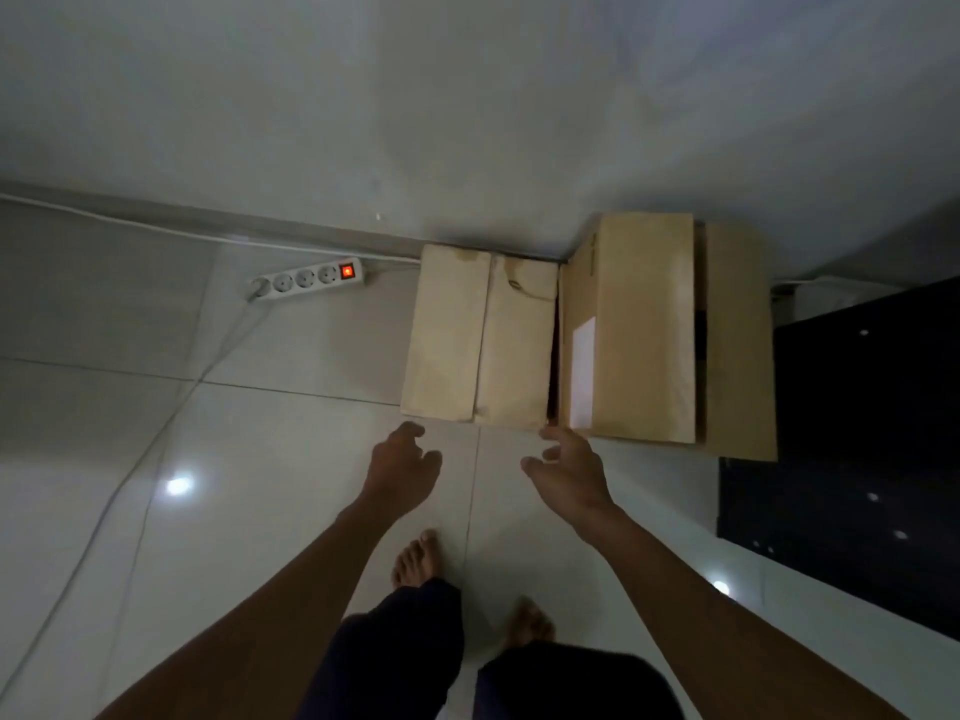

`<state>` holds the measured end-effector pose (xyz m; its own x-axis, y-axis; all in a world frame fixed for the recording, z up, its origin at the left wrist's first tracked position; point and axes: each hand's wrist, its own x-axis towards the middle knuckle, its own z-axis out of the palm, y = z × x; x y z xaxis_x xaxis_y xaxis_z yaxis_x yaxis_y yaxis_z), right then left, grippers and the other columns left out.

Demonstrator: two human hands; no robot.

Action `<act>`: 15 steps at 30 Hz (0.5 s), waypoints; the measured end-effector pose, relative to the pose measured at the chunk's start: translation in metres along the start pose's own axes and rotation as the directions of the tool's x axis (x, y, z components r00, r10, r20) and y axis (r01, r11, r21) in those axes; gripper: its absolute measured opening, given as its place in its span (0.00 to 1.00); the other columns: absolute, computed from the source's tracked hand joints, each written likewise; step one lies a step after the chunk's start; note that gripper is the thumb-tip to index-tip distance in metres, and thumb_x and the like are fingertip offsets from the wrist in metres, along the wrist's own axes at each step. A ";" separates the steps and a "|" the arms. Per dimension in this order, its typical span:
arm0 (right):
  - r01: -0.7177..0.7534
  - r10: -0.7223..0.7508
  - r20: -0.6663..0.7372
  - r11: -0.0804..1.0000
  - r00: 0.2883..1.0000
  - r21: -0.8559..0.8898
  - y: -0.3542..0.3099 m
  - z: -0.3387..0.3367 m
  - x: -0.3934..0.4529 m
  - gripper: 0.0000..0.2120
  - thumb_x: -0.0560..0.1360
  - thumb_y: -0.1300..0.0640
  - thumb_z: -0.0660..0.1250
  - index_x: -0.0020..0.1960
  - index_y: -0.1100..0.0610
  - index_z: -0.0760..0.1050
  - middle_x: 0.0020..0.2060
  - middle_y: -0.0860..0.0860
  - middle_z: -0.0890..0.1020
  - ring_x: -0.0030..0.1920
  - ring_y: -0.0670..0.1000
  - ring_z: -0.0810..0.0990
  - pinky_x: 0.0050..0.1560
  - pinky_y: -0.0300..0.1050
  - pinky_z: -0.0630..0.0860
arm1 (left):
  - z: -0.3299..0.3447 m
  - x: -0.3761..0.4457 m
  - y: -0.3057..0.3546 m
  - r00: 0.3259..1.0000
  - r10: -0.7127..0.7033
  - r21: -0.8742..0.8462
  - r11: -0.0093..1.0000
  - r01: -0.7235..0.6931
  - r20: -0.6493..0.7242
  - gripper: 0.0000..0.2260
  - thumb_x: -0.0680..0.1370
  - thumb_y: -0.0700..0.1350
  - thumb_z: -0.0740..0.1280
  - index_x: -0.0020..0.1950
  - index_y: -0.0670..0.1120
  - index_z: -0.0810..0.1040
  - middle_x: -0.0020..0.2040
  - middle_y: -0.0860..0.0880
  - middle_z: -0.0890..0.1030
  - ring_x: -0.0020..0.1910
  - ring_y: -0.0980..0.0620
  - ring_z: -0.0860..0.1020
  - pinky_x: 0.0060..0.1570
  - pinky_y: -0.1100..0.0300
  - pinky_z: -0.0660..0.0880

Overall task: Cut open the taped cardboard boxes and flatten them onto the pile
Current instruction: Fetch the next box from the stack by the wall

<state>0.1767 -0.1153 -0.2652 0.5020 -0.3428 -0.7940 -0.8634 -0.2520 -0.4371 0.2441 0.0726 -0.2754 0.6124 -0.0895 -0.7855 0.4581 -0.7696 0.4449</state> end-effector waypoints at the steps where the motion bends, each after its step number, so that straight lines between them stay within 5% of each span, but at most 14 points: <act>1: 0.037 -0.037 -0.006 0.999 0.999 -0.005 0.009 0.010 0.020 0.26 0.78 0.57 0.68 0.74 0.56 0.66 0.67 0.56 0.74 0.66 0.53 0.73 0.61 0.42 0.71 | 0.007 0.021 -0.009 0.999 0.017 0.025 1.000 -0.016 -0.032 0.20 0.80 0.43 0.66 0.72 0.40 0.69 0.54 0.43 0.81 0.48 0.49 0.78 0.47 0.63 0.73; 4: 0.130 -0.130 -0.055 0.991 0.990 -0.002 0.032 0.041 0.078 0.33 0.79 0.54 0.67 0.79 0.57 0.56 0.76 0.55 0.63 0.74 0.54 0.64 0.74 0.48 0.63 | 0.023 0.086 -0.030 0.985 0.065 0.054 0.997 -0.057 -0.158 0.27 0.79 0.46 0.70 0.74 0.38 0.65 0.67 0.37 0.74 0.65 0.40 0.74 0.63 0.53 0.70; 9: 0.156 -0.124 -0.259 0.982 0.958 0.106 0.062 0.085 0.161 0.41 0.78 0.47 0.67 0.81 0.56 0.45 0.78 0.55 0.58 0.76 0.55 0.60 0.74 0.51 0.62 | 0.028 0.182 -0.045 0.968 0.109 0.007 0.994 -0.110 -0.227 0.40 0.76 0.51 0.74 0.79 0.39 0.55 0.74 0.36 0.66 0.71 0.37 0.68 0.66 0.48 0.68; 11: 0.143 -0.072 -0.358 0.974 0.931 0.176 0.068 0.096 0.184 0.42 0.77 0.43 0.67 0.80 0.56 0.49 0.76 0.54 0.63 0.74 0.56 0.64 0.70 0.52 0.65 | 0.029 0.211 -0.055 0.984 0.090 -0.077 0.992 -0.103 -0.151 0.44 0.73 0.53 0.76 0.79 0.42 0.55 0.73 0.39 0.69 0.68 0.40 0.71 0.63 0.49 0.72; 15: 0.160 0.021 -0.502 0.936 0.864 0.315 0.081 0.108 0.217 0.33 0.68 0.38 0.74 0.66 0.55 0.73 0.61 0.53 0.79 0.60 0.57 0.77 0.56 0.49 0.74 | 0.035 0.245 -0.075 0.999 0.034 -0.330 0.943 -0.037 -0.016 0.39 0.59 0.60 0.81 0.66 0.50 0.75 0.59 0.48 0.81 0.55 0.47 0.79 0.44 0.54 0.76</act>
<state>0.2099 -0.1126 -0.5188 0.4408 -0.7562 -0.4836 -0.7433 -0.0055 -0.6690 0.3374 0.0863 -0.5155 0.6378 -0.1051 -0.7630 0.6219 -0.5142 0.5906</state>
